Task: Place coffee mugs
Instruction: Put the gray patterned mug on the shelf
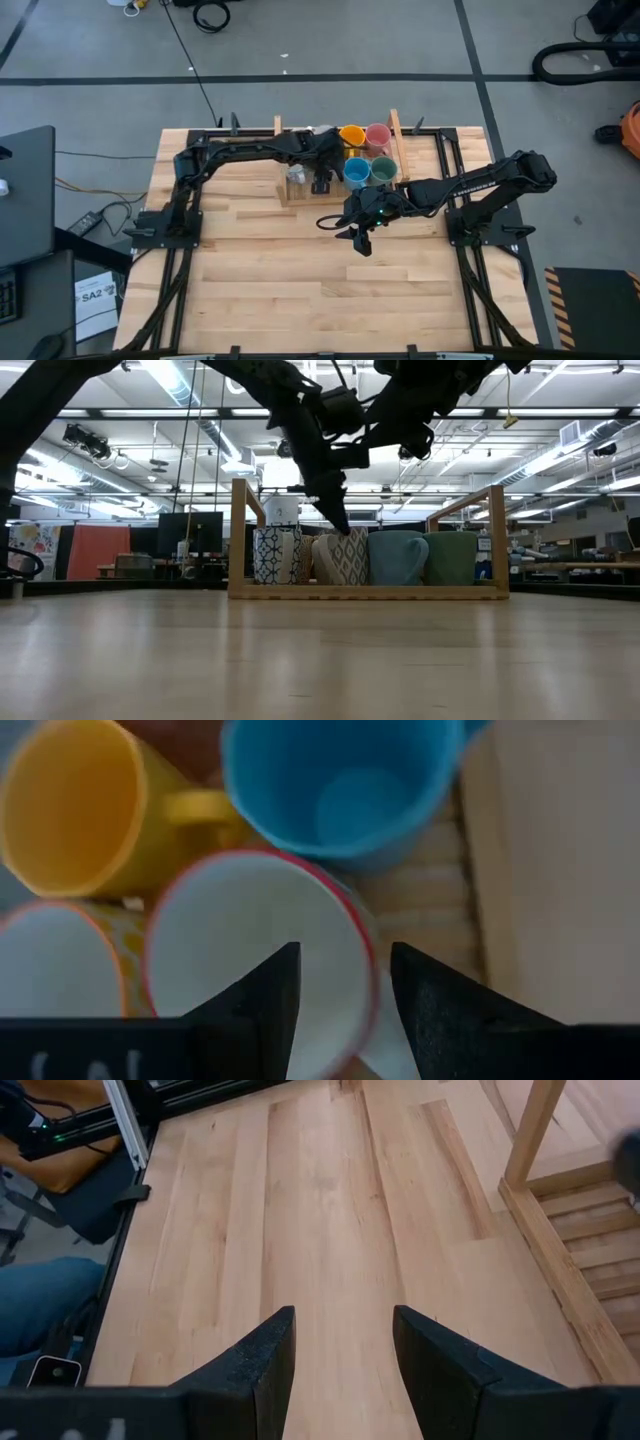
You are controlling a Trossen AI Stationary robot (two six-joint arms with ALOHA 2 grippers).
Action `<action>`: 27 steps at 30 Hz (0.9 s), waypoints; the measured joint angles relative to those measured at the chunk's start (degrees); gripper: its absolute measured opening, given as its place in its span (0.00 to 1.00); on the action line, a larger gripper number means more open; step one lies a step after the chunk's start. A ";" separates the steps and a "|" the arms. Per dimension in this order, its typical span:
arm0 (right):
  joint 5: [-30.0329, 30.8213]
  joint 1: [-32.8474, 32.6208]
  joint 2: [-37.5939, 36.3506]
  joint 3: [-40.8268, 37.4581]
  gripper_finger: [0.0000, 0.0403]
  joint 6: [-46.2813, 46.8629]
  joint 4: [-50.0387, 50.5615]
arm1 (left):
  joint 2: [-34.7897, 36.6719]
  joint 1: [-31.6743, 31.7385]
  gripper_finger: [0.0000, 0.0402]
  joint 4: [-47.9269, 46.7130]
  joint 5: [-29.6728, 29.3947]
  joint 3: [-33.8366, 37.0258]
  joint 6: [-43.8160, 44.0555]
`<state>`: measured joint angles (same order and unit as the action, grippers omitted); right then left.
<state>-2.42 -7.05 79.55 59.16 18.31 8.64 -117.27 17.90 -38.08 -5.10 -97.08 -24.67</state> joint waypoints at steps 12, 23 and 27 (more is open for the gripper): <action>0.00 0.00 0.00 0.00 0.43 0.00 0.00 | -0.97 0.80 0.27 -0.75 0.37 0.00 -0.65; 0.00 0.00 0.00 0.00 0.43 0.00 0.00 | -0.97 0.80 0.06 -5.60 0.38 -1.23 -0.66; 0.00 0.00 0.00 0.00 0.43 0.00 0.00 | -0.97 0.72 0.08 -8.55 0.42 -1.90 -0.61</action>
<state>-2.42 -7.05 79.55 59.16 18.31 8.64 -118.24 18.62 -46.64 -4.68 -98.98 -25.28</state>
